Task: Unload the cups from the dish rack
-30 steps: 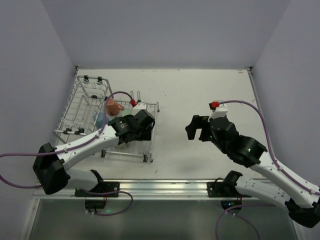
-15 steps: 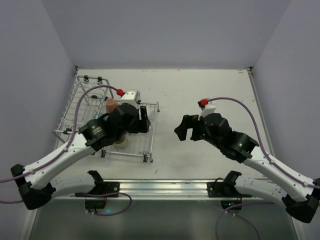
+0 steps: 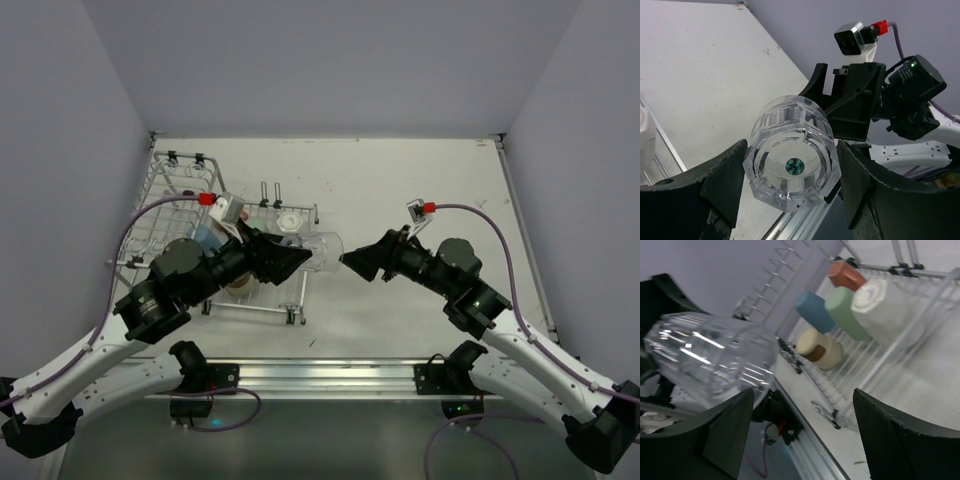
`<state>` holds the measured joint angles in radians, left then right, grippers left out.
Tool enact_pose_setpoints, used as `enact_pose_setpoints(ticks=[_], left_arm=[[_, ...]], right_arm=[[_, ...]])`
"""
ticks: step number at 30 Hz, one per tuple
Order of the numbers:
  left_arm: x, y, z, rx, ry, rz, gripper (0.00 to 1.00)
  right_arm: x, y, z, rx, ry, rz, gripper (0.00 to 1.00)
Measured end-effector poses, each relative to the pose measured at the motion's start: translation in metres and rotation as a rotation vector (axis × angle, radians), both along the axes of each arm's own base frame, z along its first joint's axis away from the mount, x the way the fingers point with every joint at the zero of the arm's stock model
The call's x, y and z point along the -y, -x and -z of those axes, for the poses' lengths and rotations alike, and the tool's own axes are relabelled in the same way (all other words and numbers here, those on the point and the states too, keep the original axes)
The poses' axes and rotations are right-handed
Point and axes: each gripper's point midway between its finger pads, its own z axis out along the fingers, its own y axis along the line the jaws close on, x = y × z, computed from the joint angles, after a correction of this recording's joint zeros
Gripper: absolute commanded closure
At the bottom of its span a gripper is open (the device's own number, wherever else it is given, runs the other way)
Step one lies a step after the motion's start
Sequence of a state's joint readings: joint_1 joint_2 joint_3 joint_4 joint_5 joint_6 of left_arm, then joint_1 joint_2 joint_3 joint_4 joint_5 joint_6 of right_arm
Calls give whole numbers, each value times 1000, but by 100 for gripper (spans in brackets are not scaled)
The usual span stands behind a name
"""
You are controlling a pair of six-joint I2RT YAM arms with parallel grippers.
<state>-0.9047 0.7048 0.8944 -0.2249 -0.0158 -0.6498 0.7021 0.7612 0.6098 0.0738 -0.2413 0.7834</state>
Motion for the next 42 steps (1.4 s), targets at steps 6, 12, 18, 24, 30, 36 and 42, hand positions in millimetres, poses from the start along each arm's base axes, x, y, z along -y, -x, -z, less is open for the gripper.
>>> enact_pose_setpoints(ticks=[6,12,18,24,30,36,42], left_arm=[[11,9,-7,30,58,76,100],[14,14,-21,69,109,109,100],[11,15,-25,81,122,101,100],[4,15,-25,83,113,83,100],[8,14,-24,81,112,90,100],[21,12,-25,86,121,125,100],[36,8,-18,74,121,158,100]], right_arm=[[-6,16,-48,82,-203,-116,28],[-9,25,-69,100,-308,-198,30],[1,27,-66,94,-336,-187,30],[17,34,-65,132,-344,-159,29],[13,45,-73,160,-357,-235,30],[-2,50,-82,138,-408,-374,34],[-5,60,-92,135,-458,-469,58]])
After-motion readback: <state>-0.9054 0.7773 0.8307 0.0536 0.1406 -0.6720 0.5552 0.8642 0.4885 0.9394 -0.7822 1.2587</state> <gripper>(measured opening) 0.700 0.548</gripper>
